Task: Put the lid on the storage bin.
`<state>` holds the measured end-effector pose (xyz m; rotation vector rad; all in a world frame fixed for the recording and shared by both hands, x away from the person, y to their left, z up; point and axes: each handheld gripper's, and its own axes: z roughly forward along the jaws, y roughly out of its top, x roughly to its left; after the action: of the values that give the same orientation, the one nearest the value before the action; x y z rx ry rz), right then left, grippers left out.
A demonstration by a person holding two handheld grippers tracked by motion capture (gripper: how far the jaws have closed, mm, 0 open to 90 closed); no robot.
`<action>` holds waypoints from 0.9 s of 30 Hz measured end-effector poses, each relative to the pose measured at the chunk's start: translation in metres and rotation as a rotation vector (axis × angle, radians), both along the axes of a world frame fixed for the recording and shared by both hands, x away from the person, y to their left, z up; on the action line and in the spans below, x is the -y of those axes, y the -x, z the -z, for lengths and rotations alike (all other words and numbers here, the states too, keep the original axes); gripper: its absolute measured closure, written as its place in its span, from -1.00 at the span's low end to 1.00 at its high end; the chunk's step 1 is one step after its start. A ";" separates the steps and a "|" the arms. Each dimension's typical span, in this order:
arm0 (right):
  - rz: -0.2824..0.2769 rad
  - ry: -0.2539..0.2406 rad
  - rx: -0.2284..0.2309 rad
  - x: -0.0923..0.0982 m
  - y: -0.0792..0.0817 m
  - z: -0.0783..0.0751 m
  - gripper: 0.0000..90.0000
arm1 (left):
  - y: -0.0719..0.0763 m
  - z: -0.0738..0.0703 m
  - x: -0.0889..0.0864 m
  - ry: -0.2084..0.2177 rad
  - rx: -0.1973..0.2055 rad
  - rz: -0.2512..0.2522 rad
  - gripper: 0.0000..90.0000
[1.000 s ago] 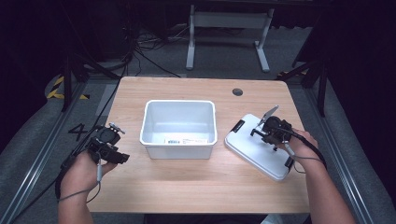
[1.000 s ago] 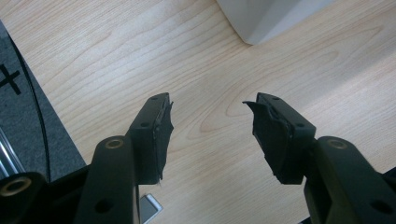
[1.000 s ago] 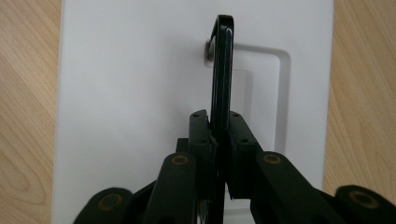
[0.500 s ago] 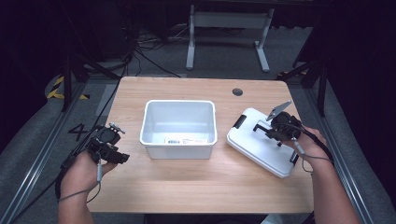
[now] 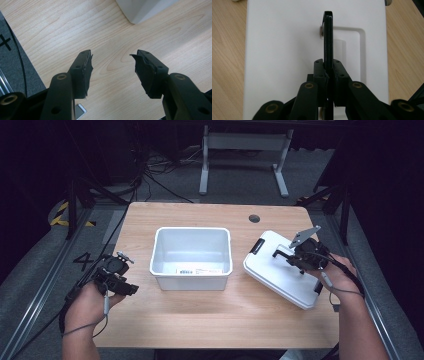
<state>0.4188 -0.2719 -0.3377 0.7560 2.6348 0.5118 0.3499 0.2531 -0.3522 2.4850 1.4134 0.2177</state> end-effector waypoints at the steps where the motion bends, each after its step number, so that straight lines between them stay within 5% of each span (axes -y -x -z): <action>1: -0.001 0.001 0.004 0.000 0.000 -0.001 0.86 | 0.000 0.000 0.000 -0.001 0.002 0.004 0.07; 14: -0.080 0.034 0.011 -0.018 -0.006 -0.041 0.86 | 0.002 -0.001 -0.004 0.006 0.004 -0.016 0.07; 27: -0.138 0.017 0.015 -0.034 -0.012 -0.079 0.86 | 0.001 -0.002 -0.008 0.009 0.024 -0.017 0.06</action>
<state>0.4311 -0.2379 -0.2589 0.5655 2.6861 0.5299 0.3490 0.2609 -0.3505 2.4554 1.4226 0.2432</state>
